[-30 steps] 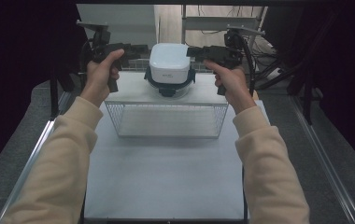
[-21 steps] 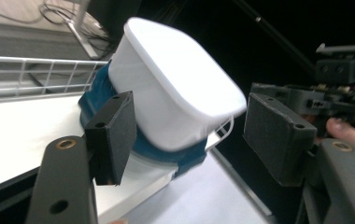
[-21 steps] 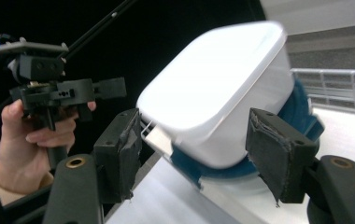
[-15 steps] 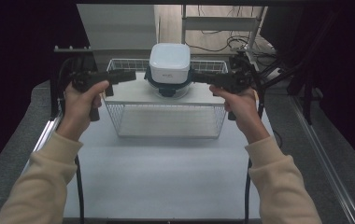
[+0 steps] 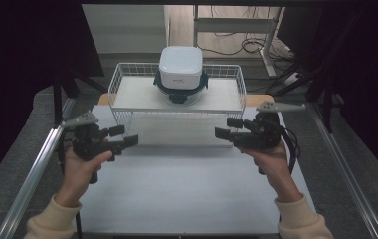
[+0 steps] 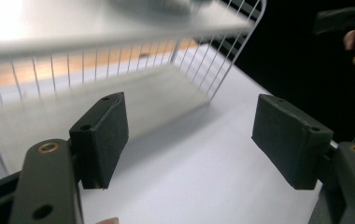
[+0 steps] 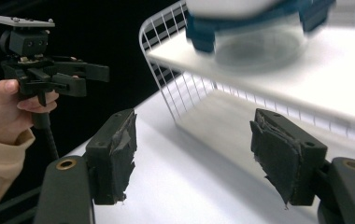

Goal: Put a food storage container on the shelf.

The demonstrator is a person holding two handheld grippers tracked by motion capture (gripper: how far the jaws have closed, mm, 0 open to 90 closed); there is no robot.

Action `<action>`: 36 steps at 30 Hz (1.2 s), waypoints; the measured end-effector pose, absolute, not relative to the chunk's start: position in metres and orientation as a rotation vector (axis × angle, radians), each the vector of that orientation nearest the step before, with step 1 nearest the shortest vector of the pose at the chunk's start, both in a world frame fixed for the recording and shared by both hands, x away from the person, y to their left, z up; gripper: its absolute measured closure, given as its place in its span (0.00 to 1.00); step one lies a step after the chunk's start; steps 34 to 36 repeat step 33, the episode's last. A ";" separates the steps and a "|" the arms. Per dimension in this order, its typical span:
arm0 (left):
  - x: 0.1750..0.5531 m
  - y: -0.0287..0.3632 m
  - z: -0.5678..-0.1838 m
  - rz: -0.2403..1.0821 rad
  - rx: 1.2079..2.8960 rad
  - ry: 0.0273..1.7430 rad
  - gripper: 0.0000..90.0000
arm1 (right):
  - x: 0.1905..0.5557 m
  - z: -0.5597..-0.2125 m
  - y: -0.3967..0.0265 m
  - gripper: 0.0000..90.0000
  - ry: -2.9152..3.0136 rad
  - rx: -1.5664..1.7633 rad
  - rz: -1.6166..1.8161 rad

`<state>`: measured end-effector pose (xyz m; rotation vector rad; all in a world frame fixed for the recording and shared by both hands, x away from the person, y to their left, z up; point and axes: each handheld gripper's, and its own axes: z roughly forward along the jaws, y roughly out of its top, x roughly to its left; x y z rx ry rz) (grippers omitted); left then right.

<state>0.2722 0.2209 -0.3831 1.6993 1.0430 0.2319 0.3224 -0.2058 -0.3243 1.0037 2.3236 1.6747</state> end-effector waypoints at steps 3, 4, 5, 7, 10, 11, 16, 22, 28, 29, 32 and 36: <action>0.259 0.216 -0.414 0.220 1.736 1.071 0.28 | 0.309 -0.351 -0.216 0.34 2.325 1.025 1.636; 0.259 0.216 -0.414 0.220 1.736 1.071 0.28 | 0.309 -0.351 -0.216 0.34 2.325 1.025 1.636; 0.255 0.215 -0.421 0.213 1.742 1.078 0.28 | 0.306 -0.358 -0.219 0.34 2.326 1.029 1.625; 0.251 0.211 -0.437 0.197 1.782 1.096 0.28 | 0.298 -0.374 -0.223 0.34 2.329 1.038 1.591; 0.245 0.208 -0.458 0.205 1.837 1.128 0.27 | 0.288 -0.405 -0.226 0.33 2.351 1.035 1.487; 0.246 0.207 -0.464 0.201 1.853 1.137 0.27 | 0.286 -0.414 -0.226 0.33 2.373 1.046 1.456; 0.245 0.203 -0.475 0.204 1.883 1.149 0.27 | 0.282 -0.454 -0.223 0.32 2.447 1.088 1.392; 0.245 0.205 -0.477 0.231 1.875 1.159 0.26 | 0.283 -0.467 -0.222 0.31 2.455 1.114 1.354; 0.245 0.205 -0.481 0.221 1.883 1.165 0.25 | 0.283 -0.466 -0.224 0.31 2.441 1.120 1.364; 0.245 0.204 -0.481 0.222 1.884 1.167 0.25 | 0.283 -0.466 -0.223 0.31 2.442 1.119 1.364; 0.245 0.204 -0.482 0.226 1.893 1.164 0.24 | 0.282 -0.464 -0.223 0.30 2.427 1.107 1.370; 0.245 0.204 -0.482 0.226 1.893 1.164 0.24 | 0.282 -0.464 -0.223 0.30 2.427 1.107 1.370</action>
